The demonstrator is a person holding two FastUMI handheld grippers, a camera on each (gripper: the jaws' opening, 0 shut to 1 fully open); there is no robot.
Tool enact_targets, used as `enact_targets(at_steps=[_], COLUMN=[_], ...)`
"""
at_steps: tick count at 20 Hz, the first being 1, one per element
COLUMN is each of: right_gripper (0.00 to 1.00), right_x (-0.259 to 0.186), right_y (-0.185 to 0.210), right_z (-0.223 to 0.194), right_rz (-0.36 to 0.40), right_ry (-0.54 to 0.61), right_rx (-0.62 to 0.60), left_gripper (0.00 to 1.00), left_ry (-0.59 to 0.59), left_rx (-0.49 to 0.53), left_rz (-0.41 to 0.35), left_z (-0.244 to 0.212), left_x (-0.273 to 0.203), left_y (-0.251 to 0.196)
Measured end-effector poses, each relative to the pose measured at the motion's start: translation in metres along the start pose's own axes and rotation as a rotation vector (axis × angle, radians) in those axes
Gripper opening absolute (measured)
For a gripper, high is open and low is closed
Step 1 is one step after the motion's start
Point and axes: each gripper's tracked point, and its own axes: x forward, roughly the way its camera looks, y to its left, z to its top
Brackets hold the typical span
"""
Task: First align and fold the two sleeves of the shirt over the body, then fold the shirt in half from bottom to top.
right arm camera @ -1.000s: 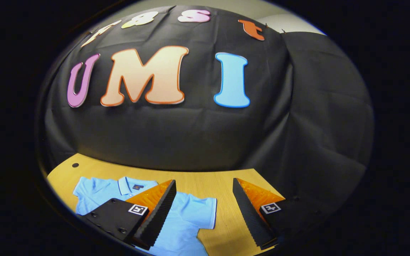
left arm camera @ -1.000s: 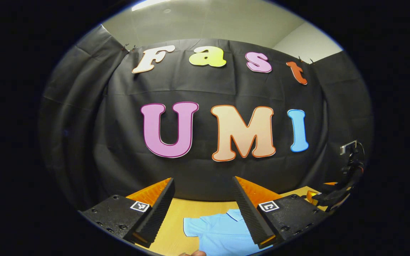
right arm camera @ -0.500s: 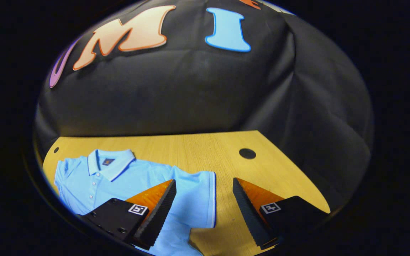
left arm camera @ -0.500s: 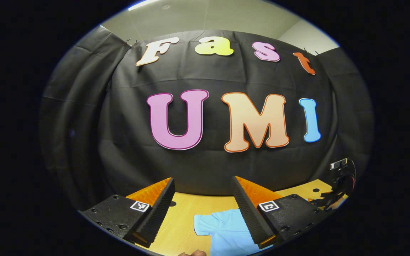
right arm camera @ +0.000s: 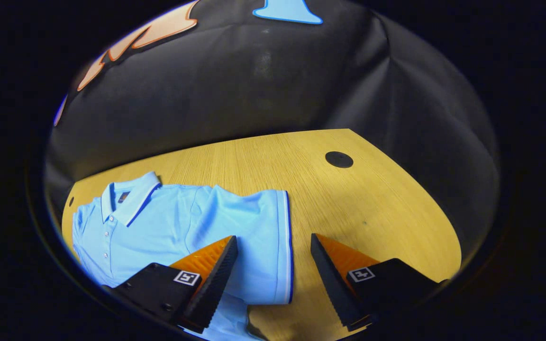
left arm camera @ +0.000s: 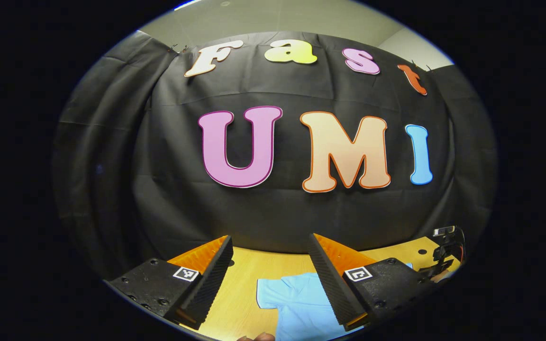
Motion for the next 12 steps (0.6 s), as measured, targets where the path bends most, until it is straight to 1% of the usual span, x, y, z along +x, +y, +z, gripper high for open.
enact_targets(at_steps=[1, 2, 4, 5, 6, 7, 8, 9, 12], right_gripper=[0.94, 0.88, 0.39, 0.15, 0.11, 0.04, 0.04, 0.04, 0.04], right_x=[0.001, 0.000, 0.000, -0.002, -0.001, -0.002, -0.007, -0.013, -0.031], right_y=[0.004, 0.008, 0.019, 0.020, 0.021, 0.024, 0.031, 0.037, 0.058], right_z=[0.001, 0.000, -0.002, 0.000, 0.000, 0.001, -0.001, 0.004, 0.033], right_rz=[0.019, 0.034, 0.073, 0.074, 0.075, 0.085, 0.105, 0.120, 0.174], right_ry=[-0.005, -0.013, -0.020, -0.024, -0.019, -0.004, 0.020, 0.013, -0.069], right_rx=[0.000, -0.007, -0.005, 0.000, 0.015, 0.046, 0.082, 0.099, 0.115], left_gripper=[0.95, 0.94, 0.95, 0.95, 0.95, 0.95, 0.95, 0.95, 0.95], left_ry=[0.000, 0.003, 0.012, 0.016, 0.019, 0.021, 0.024, 0.025, 0.029], left_rx=[-0.002, -0.003, -0.009, -0.011, -0.013, -0.015, -0.017, -0.018, -0.021], left_rz=[0.000, 0.000, -0.005, -0.008, -0.008, -0.007, -0.006, -0.005, -0.003], left_z=[0.000, -0.001, -0.004, -0.005, -0.007, -0.008, -0.009, -0.009, -0.013], left_x=[0.000, 0.000, 0.002, 0.003, 0.004, 0.005, 0.005, 0.007, 0.008], left_y=[-0.001, -0.001, -0.003, -0.004, -0.005, -0.005, -0.004, -0.003, -0.001])
